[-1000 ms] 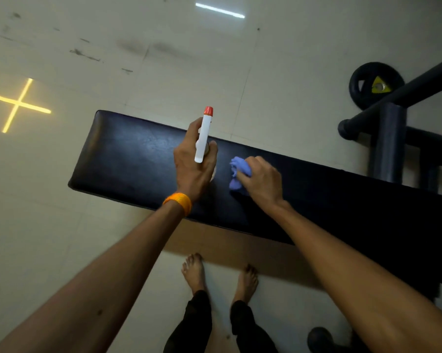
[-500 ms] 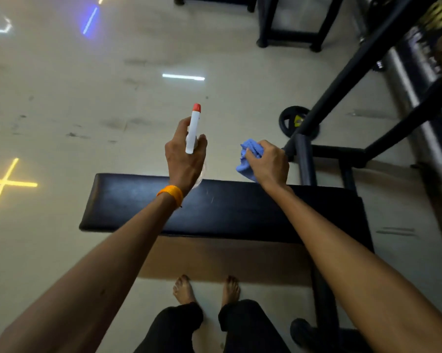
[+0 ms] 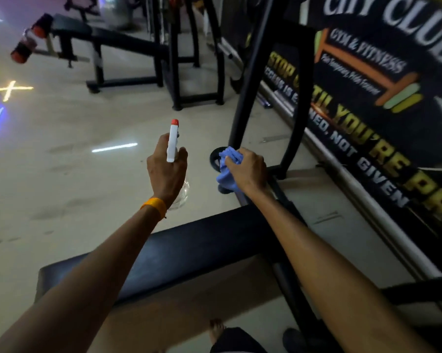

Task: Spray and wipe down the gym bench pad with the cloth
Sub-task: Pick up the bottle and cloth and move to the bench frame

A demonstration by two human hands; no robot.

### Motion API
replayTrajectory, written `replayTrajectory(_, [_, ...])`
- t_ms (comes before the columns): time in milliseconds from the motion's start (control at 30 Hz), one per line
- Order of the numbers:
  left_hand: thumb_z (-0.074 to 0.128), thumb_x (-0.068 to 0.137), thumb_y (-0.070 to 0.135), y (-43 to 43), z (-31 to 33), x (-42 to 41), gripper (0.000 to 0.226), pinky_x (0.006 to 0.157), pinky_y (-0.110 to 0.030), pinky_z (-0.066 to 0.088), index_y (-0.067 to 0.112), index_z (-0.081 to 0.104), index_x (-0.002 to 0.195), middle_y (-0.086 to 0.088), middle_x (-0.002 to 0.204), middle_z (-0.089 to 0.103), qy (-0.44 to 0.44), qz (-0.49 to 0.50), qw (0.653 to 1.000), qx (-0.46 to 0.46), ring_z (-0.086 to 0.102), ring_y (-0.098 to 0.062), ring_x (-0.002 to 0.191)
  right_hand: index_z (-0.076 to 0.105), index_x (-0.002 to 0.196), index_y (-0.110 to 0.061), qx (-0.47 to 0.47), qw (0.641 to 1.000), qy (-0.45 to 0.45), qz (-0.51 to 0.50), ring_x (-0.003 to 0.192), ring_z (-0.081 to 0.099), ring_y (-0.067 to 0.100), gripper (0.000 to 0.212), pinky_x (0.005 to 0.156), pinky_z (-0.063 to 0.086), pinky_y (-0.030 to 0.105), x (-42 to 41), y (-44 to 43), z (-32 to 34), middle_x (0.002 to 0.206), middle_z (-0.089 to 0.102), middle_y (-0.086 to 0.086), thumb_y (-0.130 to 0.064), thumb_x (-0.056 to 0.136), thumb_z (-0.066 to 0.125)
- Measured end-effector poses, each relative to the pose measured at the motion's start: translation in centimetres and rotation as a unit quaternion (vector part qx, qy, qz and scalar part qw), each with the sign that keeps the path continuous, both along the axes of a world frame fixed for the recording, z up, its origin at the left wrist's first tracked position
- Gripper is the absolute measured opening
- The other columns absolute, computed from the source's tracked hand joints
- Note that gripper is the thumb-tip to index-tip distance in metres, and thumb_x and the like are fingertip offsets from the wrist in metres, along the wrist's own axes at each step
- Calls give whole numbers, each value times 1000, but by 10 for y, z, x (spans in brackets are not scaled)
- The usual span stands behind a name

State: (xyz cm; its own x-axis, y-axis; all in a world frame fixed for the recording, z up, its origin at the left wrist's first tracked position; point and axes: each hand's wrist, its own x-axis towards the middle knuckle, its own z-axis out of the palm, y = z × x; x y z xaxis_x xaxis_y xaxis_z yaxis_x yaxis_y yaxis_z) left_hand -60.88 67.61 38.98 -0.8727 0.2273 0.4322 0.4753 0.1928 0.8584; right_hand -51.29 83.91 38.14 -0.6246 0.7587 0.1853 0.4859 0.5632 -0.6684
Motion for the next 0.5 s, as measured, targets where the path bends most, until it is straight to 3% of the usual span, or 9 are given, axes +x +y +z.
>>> replayTrajectory(67, [62, 89, 11, 0, 10, 1, 30, 67, -9, 41, 10, 64, 119, 3, 94, 64, 4, -33, 999, 15, 54, -11, 72, 62, 82, -14, 6, 999, 8, -34, 73, 60, 22, 24, 62, 39, 28, 13, -7, 13, 77, 63, 0, -36, 91, 66])
replayTrajectory(200, [62, 90, 9, -9, 28, 3, 31, 69, -11, 44, 11, 65, 120, 6, 93, 64, 17, -95, 995, 33, 55, -8, 75, 59, 79, -14, 3, 994, 19, -103, 74, 60, 25, 26, 61, 38, 29, 37, -32, 32, 83, 70, 7, -36, 90, 67])
replayTrajectory(333, [60, 89, 9, -17, 41, 14, 27, 69, -24, 46, 13, 65, 115, 1, 87, 65, 6, -154, 988, 27, 58, -15, 75, 65, 82, -13, 10, 987, 29, -161, 75, 65, 25, 26, 61, 50, 34, 64, -61, 46, 80, 71, 4, -39, 88, 67])
replayTrajectory(500, [57, 86, 14, -32, 52, 49, 25, 69, -39, 51, 12, 64, 110, -3, 85, 65, 5, -237, 971, 41, 59, -20, 75, 63, 79, -13, 16, 974, 30, -223, 71, 64, 23, 24, 57, 46, 32, 112, -98, 58, 76, 67, 2, -35, 88, 67])
